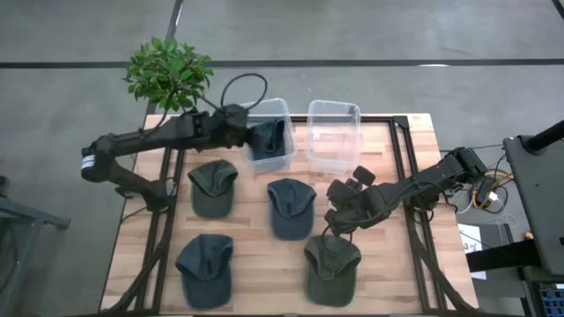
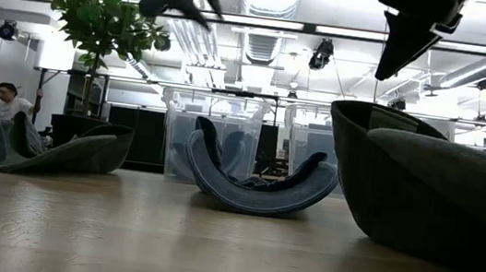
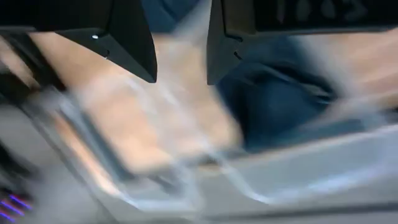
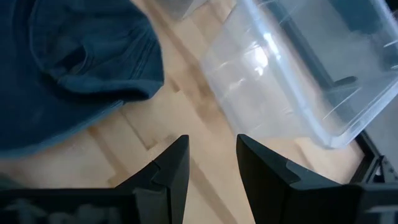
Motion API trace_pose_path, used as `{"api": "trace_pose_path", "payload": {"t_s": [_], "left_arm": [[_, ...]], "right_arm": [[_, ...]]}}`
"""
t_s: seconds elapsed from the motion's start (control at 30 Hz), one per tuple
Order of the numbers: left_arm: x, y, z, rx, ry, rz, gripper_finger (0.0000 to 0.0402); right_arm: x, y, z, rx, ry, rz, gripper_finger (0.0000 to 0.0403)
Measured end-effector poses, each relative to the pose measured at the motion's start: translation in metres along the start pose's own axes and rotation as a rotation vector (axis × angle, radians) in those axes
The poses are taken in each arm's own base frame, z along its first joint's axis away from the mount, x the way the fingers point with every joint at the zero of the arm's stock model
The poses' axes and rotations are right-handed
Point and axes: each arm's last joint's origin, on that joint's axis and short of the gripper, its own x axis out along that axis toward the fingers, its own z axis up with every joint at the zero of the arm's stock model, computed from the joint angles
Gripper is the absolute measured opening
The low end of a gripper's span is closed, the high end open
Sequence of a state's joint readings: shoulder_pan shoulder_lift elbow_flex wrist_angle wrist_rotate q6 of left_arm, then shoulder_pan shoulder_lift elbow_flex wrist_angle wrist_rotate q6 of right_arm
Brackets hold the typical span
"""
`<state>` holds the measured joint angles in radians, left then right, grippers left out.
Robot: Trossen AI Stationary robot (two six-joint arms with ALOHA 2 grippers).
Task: Pick & Place hat
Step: Put the top blue cap into the left transparent bin
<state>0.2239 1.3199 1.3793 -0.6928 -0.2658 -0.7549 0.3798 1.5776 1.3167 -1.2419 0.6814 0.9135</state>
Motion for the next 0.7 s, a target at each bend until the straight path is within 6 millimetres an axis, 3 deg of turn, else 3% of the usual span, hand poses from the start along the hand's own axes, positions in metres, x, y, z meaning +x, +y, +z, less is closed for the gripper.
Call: {"api": "trace_pose_path", "payload": {"t_s": [0.13, 0.33, 0.47, 0.7], "left_arm": [[-0.017, -0.017, -0.019, 0.076, 0.154, -0.208, 0.0131], [-0.033, -0.029, -0.05, 0.207, 0.21, -0.284, 0.0131], [-0.037, -0.023, -0.068, 0.199, 0.202, -0.24, 0.0131], [-0.045, -0.001, -0.088, 0.126, 0.177, -0.18, 0.0131]], "right_arm": [[0.0, 0.001, -0.001, 0.006, 0.03, 0.029, 0.0127], [-0.001, 0.014, 0.004, 0.031, 0.086, 0.229, 0.0127], [-0.002, 0.026, 0.009, 0.092, 0.101, 0.394, 0.0127], [0.011, 0.028, 0.004, 0.25, 0.151, 0.377, 0.0128]]}}
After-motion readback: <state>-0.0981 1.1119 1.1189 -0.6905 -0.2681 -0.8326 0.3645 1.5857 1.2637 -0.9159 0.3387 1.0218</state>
